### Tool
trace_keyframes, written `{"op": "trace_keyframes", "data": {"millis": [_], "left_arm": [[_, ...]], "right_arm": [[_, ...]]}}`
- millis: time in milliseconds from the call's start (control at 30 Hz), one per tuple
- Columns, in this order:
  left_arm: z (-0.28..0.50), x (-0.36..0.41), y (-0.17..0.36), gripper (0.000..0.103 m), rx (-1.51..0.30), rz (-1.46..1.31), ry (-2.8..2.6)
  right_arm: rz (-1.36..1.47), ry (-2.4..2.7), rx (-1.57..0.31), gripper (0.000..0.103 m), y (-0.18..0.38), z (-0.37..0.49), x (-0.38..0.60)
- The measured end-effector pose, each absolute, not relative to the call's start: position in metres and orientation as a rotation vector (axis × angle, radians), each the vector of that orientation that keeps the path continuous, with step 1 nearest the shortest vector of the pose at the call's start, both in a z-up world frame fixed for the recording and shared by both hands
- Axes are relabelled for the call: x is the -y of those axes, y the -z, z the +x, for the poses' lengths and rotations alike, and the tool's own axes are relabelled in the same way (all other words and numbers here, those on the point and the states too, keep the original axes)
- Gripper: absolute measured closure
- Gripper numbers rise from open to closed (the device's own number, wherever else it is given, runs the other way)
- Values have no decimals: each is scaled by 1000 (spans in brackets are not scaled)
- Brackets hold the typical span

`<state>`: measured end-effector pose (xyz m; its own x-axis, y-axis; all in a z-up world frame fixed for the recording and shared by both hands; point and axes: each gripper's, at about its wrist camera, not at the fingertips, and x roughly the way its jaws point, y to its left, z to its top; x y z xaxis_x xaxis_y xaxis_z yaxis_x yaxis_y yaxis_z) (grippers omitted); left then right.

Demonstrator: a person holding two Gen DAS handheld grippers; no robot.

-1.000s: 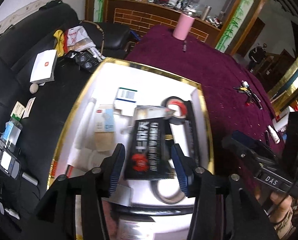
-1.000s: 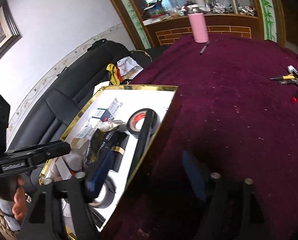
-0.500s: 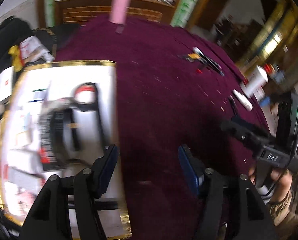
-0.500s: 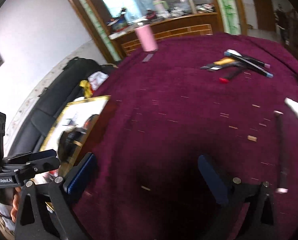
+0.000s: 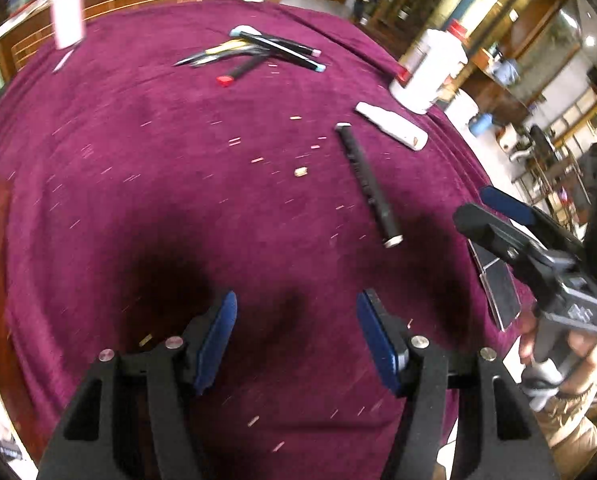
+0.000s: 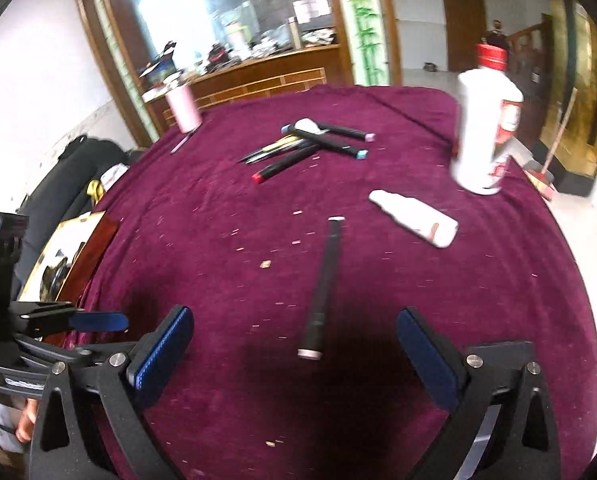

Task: Organize objects
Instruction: 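Move the left tool to a black marker on the table and grasp it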

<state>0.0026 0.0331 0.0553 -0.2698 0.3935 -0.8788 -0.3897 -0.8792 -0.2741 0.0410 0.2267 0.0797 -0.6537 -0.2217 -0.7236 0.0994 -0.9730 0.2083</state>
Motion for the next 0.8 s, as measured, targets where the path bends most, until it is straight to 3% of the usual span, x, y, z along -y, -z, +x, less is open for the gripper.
{"op": "trace_keyframes", "data": {"millis": [500,800], "left_arm": [[-54,-142,-29,42,-161,-1439,-2283],[-71,-164,-9,44,-243,-1468,-2338]], "right_arm": [[1227,2804,369,0,-72,55,-302],[1235,2809,387,0,-71,49,-317]]}}
